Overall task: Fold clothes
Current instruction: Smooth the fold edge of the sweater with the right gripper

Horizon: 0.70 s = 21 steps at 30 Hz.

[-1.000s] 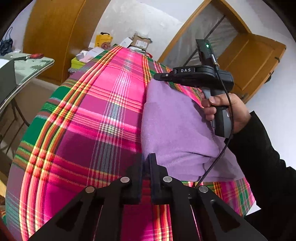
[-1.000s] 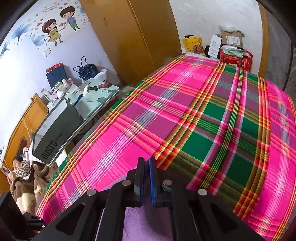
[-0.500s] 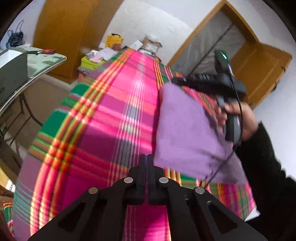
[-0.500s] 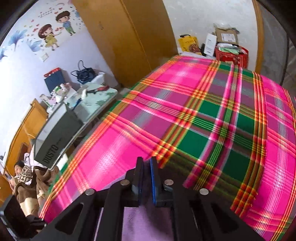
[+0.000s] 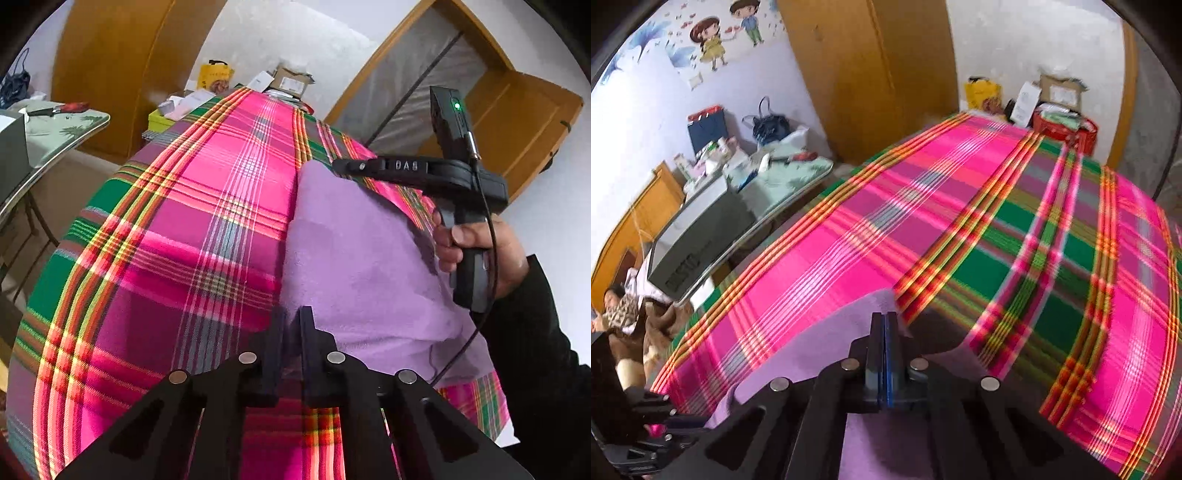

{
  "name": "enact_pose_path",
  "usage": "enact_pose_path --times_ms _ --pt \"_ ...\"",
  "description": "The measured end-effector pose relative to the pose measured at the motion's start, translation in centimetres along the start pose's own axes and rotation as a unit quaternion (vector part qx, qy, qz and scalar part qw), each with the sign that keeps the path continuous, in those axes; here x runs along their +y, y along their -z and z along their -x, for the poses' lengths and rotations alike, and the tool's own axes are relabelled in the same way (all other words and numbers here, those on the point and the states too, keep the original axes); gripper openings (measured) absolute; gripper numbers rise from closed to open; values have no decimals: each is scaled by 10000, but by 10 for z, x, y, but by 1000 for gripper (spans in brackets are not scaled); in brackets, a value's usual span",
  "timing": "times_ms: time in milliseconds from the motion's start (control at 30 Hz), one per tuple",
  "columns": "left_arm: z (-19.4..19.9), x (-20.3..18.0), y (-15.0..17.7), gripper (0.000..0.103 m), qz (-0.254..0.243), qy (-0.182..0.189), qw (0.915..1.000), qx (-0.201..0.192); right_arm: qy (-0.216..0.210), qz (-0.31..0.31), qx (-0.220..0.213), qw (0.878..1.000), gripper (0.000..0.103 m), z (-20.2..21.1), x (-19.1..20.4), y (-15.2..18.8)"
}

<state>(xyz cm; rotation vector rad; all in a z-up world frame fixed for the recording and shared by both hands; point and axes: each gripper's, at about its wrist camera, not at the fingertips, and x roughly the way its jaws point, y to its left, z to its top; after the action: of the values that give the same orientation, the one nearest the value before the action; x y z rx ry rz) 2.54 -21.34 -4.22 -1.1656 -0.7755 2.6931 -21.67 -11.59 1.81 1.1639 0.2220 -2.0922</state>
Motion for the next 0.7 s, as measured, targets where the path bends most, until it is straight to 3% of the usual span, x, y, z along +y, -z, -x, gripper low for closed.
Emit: enact_pose_path --times_ms 100,267,400,433,567,700 --pt "1 4 6 7 -20 22 10000 26 156 -181 -165 9996 0 7 -12 -5" --pt "2 8 5 8 -27 119 9999 61 -4 -285 -338 9990 1 29 -19 -1" --pt "3 13 5 9 97 192 9997 91 -157 -216 -594 9979 4 53 -7 19" --pt "4 15 3 9 142 206 9996 93 -202 -185 -634 9976 10 58 -4 26" --pt "15 15 -4 7 105 -20 9999 -131 -287 -213 -626 9974 13 71 0 59" --pt "16 4 -15 8 -16 46 9996 -272 -1 -387 -498 9980 13 69 -11 83"
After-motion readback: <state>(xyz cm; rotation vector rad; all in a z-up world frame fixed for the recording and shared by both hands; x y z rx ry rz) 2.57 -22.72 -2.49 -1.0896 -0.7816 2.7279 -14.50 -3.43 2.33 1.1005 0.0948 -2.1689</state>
